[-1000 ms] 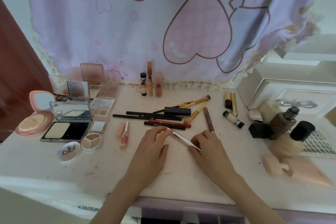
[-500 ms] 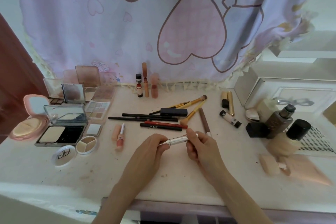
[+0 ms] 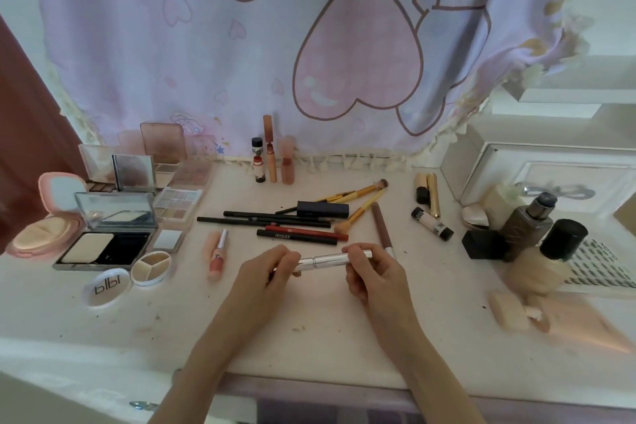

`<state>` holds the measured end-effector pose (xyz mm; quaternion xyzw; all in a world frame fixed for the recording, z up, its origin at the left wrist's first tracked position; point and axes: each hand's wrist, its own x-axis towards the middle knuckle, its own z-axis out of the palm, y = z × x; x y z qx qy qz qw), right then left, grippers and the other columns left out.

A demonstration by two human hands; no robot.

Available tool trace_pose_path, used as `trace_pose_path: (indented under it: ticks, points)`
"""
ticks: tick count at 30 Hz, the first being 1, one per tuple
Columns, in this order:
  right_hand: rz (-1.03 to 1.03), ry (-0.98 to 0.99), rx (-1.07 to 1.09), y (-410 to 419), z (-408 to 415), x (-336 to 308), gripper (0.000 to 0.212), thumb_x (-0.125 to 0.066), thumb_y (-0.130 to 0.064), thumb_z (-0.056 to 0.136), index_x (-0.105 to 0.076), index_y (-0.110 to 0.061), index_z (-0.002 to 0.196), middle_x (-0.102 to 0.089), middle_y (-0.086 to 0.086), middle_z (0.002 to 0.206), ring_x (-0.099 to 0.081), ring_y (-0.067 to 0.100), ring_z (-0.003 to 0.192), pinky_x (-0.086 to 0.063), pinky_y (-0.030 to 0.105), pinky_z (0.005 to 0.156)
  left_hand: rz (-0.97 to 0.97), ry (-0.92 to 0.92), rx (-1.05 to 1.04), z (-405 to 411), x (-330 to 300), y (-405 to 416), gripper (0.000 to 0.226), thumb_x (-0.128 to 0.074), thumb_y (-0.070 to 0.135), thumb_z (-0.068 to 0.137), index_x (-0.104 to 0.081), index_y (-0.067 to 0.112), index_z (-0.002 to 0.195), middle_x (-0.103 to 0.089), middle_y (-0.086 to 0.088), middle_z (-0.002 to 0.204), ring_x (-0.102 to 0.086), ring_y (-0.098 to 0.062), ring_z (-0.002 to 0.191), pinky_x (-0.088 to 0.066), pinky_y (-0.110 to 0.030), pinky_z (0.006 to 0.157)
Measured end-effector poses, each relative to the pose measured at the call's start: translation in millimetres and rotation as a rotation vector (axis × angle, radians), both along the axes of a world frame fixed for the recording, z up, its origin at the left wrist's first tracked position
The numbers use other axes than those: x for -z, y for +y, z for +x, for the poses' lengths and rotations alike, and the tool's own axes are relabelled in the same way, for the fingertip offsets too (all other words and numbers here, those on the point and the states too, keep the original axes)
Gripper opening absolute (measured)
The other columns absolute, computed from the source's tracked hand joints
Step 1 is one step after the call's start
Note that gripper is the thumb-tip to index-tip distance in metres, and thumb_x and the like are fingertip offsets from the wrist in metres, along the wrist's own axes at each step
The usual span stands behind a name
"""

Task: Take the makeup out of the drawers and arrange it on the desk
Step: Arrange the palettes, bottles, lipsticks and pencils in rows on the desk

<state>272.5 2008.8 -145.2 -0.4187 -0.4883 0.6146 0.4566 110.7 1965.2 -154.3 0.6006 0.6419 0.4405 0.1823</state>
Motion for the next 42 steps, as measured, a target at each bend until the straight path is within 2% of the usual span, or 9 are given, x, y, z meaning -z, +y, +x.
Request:
trace_pose_path:
  ticks: [3, 5, 10, 14, 16, 18, 25, 34, 42]
  points:
    - [-0.025, 0.03, 0.014, 0, 2, 2, 0.015, -0.054, -0.019, 0.091, -0.063, -0.007, 0.091, -0.049, -0.004, 0.053, -0.04, 0.006, 0.048, -0.036, 0.017, 0.045, -0.019, -0.043, 0.058, 1, 5, 0, 0.015, -0.055, 0.022, 0.087, -0.052, 0.037, 0.089, -0.054, 0.025, 0.067, -0.048, 0.003, 0.058, -0.037, -0.007, 0.056]
    - [-0.039, 0.055, 0.026, 1, 2, 2, 0.016, -0.054, -0.02, 0.091, -0.062, -0.007, 0.088, -0.048, -0.004, 0.051, -0.038, 0.006, 0.046, -0.035, 0.017, 0.043, 0.017, -0.065, 0.11, 0, 7, -1, 0.029, -0.061, 0.019, 0.085, -0.046, 0.036, 0.104, -0.052, 0.021, 0.072, -0.049, 0.0, 0.062, -0.038, -0.008, 0.061]
    - [-0.031, 0.05, 0.01, 4, 1, 0, 0.015, -0.053, -0.018, 0.093, -0.061, -0.007, 0.088, -0.048, -0.003, 0.051, -0.038, 0.006, 0.044, -0.034, 0.017, 0.042, 0.057, -0.126, 0.011, -3, 0, 3, 0.021, -0.049, 0.012, 0.093, -0.052, 0.02, 0.074, -0.051, 0.014, 0.057, -0.042, 0.0, 0.049, -0.035, -0.009, 0.05]
    - [-0.018, 0.052, 0.003, 5, 1, 0, 0.016, -0.052, -0.018, 0.093, -0.061, -0.006, 0.088, -0.05, -0.003, 0.052, -0.039, 0.006, 0.044, -0.035, 0.017, 0.043, 0.04, -0.297, 0.093, -2, -3, 2, 0.025, -0.056, 0.004, 0.087, -0.051, 0.023, 0.103, -0.057, 0.012, 0.063, -0.05, 0.002, 0.057, -0.04, -0.01, 0.057]
    - [-0.012, 0.045, -0.003, 4, 0, 2, 0.015, -0.051, -0.017, 0.094, -0.061, -0.007, 0.089, -0.051, -0.004, 0.052, -0.04, 0.005, 0.045, -0.036, 0.017, 0.044, 0.073, -0.292, 0.099, -4, -2, 0, 0.023, -0.058, 0.002, 0.086, -0.051, 0.02, 0.098, -0.056, 0.012, 0.064, -0.048, 0.0, 0.058, -0.039, -0.011, 0.056]
    - [0.003, 0.032, -0.015, 5, -1, 2, 0.015, -0.05, -0.016, 0.094, -0.061, -0.007, 0.09, -0.052, -0.004, 0.054, -0.043, 0.006, 0.048, -0.037, 0.018, 0.047, 0.101, -0.316, 0.043, -4, -3, 0, 0.009, -0.053, 0.007, 0.09, -0.052, 0.016, 0.085, -0.049, 0.008, 0.057, -0.041, -0.002, 0.052, -0.035, -0.012, 0.051]
    - [0.014, 0.062, -0.07, 4, 1, 6, 0.011, -0.049, -0.006, 0.093, -0.059, -0.007, 0.095, -0.058, -0.001, 0.063, -0.051, 0.009, 0.058, -0.043, 0.02, 0.056, 0.142, -0.421, -0.155, -14, -1, 0, 0.048, -0.04, 0.05, 0.087, -0.045, 0.004, 0.071, -0.05, -0.002, 0.056, -0.043, -0.01, 0.05, -0.039, -0.019, 0.053]
    - [0.595, -0.617, -0.227, -5, -4, 14, 0.021, -0.061, -0.018, 0.088, -0.065, -0.022, 0.108, -0.059, -0.016, 0.091, -0.05, -0.003, 0.079, -0.038, 0.007, 0.072, 0.221, -0.601, -0.14, -16, 1, 1, 0.027, -0.05, 0.047, 0.08, -0.066, 0.026, 0.073, -0.059, 0.001, 0.059, -0.051, -0.01, 0.055, -0.044, -0.022, 0.052]
    - [0.689, -0.704, -0.184, -5, -12, 14, 0.018, -0.062, -0.022, 0.088, -0.067, -0.016, 0.104, -0.049, -0.013, 0.086, -0.042, -0.002, 0.074, -0.033, 0.004, 0.068, 0.199, -0.529, -0.113, -13, -2, 0, 0.021, -0.049, 0.03, 0.09, -0.067, 0.02, 0.084, -0.055, 0.005, 0.056, -0.047, -0.003, 0.051, -0.04, -0.012, 0.049]
